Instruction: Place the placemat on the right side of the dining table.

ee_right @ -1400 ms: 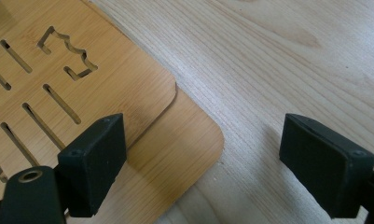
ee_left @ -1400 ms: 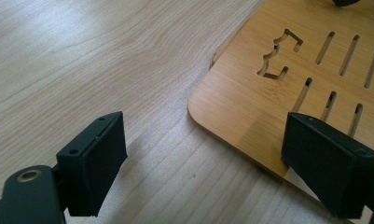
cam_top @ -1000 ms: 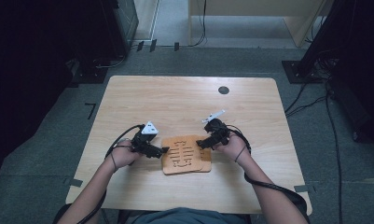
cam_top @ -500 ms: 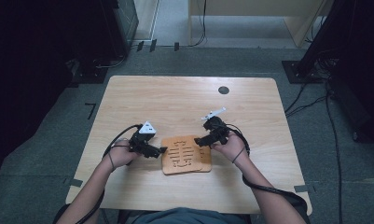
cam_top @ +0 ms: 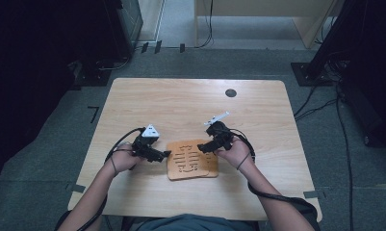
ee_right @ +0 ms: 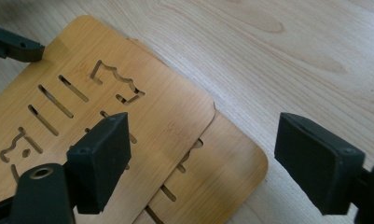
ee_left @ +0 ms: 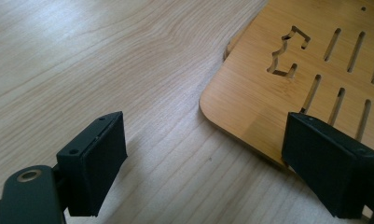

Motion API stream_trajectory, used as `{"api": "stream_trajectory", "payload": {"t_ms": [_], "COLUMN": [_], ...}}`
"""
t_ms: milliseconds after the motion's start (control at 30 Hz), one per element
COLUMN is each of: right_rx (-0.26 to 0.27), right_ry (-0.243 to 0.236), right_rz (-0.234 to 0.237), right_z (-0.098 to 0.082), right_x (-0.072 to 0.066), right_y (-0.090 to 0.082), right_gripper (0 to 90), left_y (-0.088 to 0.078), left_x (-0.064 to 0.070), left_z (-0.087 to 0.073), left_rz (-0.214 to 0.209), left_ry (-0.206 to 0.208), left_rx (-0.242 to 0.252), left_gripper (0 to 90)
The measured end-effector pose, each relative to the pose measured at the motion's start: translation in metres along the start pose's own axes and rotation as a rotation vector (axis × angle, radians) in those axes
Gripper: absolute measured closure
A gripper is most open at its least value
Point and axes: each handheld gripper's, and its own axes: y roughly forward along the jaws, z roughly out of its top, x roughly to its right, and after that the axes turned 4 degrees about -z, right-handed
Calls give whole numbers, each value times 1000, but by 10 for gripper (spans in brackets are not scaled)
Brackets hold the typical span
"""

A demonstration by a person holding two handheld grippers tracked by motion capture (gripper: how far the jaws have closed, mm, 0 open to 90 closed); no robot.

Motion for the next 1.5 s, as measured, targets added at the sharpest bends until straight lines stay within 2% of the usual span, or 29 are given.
{"api": "stream_trajectory", "payload": {"t_ms": [67,300,433,633,933,1100,1233,1333,1500], "right_rx": [-5,-8,1,7,-13,-46,-61,-81,-87], "right_ry": [-5,5,-3,-13,-28,-31,-4,32,51], "right_rz": [0,2,-2,7,30,56,83,110,129], "right_z": [0,1,2,3,2,2,4,5,5], "right_x": [0,0,0,-1,-8,-12,-12,-9,-5], "right_y": [0,0,-2,-3,4,11,13,13,14], "right_gripper": [206,224,230,243,277,295,321,350,378], "left_y": [1,1,3,5,5,6,6,6,6], "left_x": [-1,-2,-2,-2,-3,-3,-2,-2,-2], "left_z": [0,-1,-2,-3,-3,-3,-3,-3,-3], "left_rz": [-5,-10,12,9,6,3,2,1,-2], "left_ry": [-13,-18,-12,-13,-25,-36,-36,-36,-36], "left_rx": [1,8,-4,-10,-11,-9,-12,-13,-10], "left_gripper": [130,129,129,129,129,129,129,128,128]}}
